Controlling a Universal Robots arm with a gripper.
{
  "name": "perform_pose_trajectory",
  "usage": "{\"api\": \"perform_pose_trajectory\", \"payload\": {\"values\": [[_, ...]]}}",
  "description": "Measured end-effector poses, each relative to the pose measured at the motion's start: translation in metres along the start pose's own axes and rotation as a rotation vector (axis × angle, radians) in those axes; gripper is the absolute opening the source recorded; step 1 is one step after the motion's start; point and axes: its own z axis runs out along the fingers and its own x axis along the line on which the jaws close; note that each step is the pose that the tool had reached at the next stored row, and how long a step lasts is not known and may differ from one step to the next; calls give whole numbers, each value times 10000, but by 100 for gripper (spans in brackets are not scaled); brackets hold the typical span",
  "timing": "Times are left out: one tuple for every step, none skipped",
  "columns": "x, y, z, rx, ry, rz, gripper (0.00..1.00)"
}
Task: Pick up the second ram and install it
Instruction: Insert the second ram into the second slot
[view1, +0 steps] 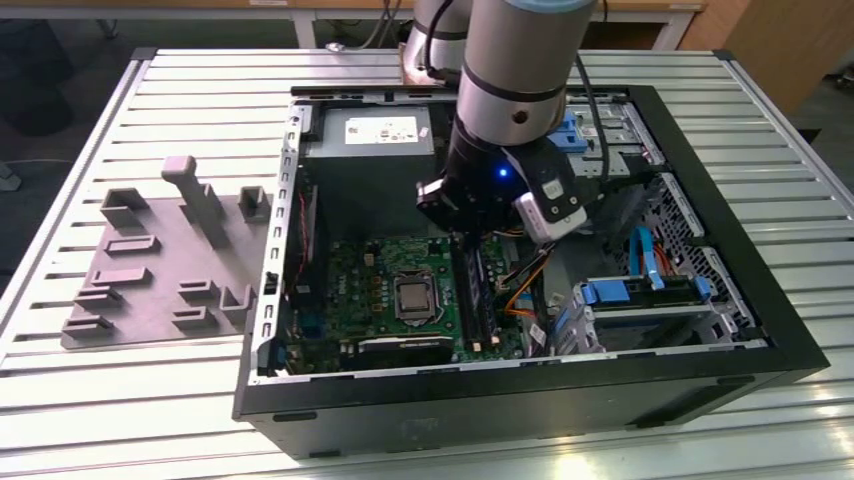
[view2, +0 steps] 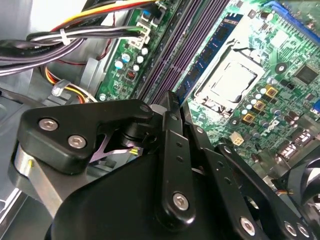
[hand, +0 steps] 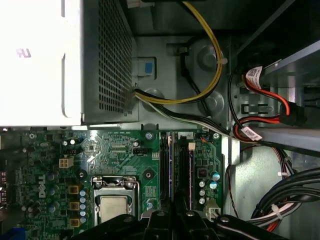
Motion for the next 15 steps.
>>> {"api": "perform_pose_trajectory", "payload": {"values": [[0,-11,0,2,0,2,14],[0,-24,1,1,1,1,14],[-1,-36,4,2,0,1,14],[-2,-47,7,1,0,1,14],[-5,-54,12,1,0,2,14],[-9,-60,18,1,0,3,14],[-14,-64,24,-1,0,5,14],[-20,-68,28,0,0,8,14],[-26,-71,32,0,1,11,14],[-29,-74,37,-1,1,16,14],[-31,-77,43,-2,1,22,14],[-31,-80,51,0,2,28,14],[-32,-83,63,-1,1,31,14],[-33,-86,77,-2,1,34,14],[-33,-88,89,-1,2,39,14]]}}
